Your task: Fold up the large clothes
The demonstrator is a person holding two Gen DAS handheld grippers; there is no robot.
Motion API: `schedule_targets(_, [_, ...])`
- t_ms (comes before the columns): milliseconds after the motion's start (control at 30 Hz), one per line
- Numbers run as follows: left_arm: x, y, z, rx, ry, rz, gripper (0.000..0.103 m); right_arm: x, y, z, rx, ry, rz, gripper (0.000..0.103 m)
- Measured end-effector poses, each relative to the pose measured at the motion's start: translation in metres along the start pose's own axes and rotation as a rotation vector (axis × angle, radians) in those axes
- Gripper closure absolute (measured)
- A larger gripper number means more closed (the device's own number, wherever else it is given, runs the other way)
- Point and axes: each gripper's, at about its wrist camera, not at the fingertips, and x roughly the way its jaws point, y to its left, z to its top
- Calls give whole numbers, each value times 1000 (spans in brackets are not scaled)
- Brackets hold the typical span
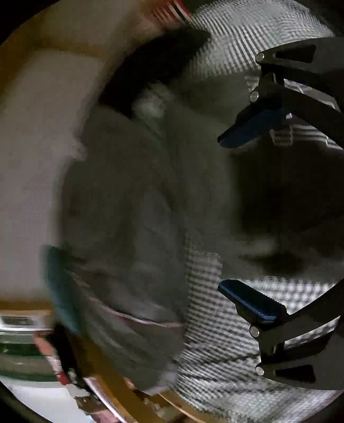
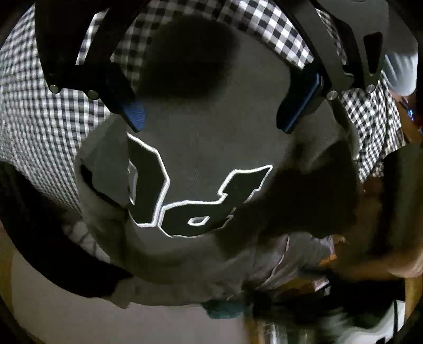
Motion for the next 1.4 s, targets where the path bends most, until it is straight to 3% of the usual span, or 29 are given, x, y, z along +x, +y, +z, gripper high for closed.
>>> schedule_targets(67, [34,9,-15,22,117,50,5,-1,-5,-2,16,13,20,4])
schedule_targets(100, [45,19,-28,10,139,67,5,-1,-4,-1,4,15,25,4])
schedule_targets(200, [36,59,-54,-154,66,-59,5,-1,0,-1,-9,10,25,4])
schedule_targets(333, [41,96,-84,-325,92,-255,4,-12,2,-14,-5,13,30,4])
schedule_targets(400, [39,102,-88,-358,95,-279,5,-17,4,-21,1,22,44,4])
schedule_targets(533, [-1,91,-86,-387,47,-233,5,-21,-12,-23,74,20,81,3])
schedule_targets(633, [-64,57,-75,-293,-126,-262,5,-39,-24,-18,131,-28,154,4])
schedule_targets(733, [-96,12,-71,-105,-248,-194,5,-62,-32,-4,122,-151,101,3])
schedule_targets(767, [-91,1,-69,-62,-246,-142,5,-64,-37,3,139,-174,74,3])
schedule_targets(800, [-72,-12,-70,-6,-194,-26,5,-60,-40,8,158,-166,76,3])
schedule_targets(833, [-55,-16,-74,18,-139,17,5,-50,-43,14,176,-138,94,4])
schedule_targets(900, [-23,-19,-89,44,-64,28,5,-36,-42,18,166,-107,82,4])
schedule_targets(967, [-21,-19,-103,72,-131,54,5,-8,-30,24,112,-31,40,4])
schedule_targets(1033, [-21,-17,-107,63,-139,52,5,13,-25,16,80,27,9,4])
schedule_targets(1167, [-15,-15,-112,48,-147,37,4,25,-46,-10,196,42,109,4])
schedule_targets(1400, [-11,-14,-116,54,-175,56,4,27,-37,-19,201,34,107,4])
